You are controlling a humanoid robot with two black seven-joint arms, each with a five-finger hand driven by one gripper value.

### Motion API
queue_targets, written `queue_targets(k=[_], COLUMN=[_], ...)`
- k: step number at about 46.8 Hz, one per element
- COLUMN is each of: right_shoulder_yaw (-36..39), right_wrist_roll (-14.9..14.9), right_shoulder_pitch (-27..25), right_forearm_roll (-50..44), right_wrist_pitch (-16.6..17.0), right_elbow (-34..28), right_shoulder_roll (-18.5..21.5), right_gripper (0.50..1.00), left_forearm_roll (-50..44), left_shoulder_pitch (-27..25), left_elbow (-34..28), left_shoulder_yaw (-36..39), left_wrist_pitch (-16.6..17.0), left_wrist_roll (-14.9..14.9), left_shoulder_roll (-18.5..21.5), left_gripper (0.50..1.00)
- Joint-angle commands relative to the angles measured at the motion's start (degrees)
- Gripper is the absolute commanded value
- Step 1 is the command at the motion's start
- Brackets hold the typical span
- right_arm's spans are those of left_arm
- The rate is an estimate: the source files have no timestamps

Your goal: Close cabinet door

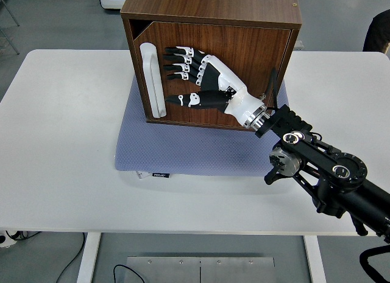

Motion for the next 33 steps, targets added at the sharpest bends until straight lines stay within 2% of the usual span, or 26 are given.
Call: queue_targets(k=[1,8,14,24,33], right_shoulder_yaw=[0.0,0.0,0.1,0.6,3.8], right_wrist_roll=[0.0,0.5,0.7,2.8,3.0], right_shoulder_pitch=[-0.2,-1.2,-3.3,-5.7,-9.2], right_forearm_roll=[0.0,0.2,0.2,0.2,0.1], right_wrist_pitch=[0.1,1.5,4.2,5.0,6.8], right_elbow=[0.1,1.3,2.5,6.9,9.3], right_shoulder_roll=[0.0,-0.4,-1.6,-5.6,-8.7], right_gripper=[1.000,1.000,1.000,1.000,1.000], left_forearm_roll=[0.0,0.0,0.0,0.0,0.0], left_shoulder_pitch=[0.0,0.0,0.0,0.0,0.0], left_elbow=[0.0,0.0,0.0,0.0,0.0], left_shoulder_yaw=[0.0,0.0,0.0,0.0,0.0], left_wrist_pitch=[0.0,0.0,0.0,0.0,0.0], left_wrist_roll=[0.0,0.0,0.0,0.0,0.0], left_shoulder_roll=[0.0,0.0,0.0,0.0,0.0], left_gripper=[1.000,1.000,1.000,1.000,1.000])
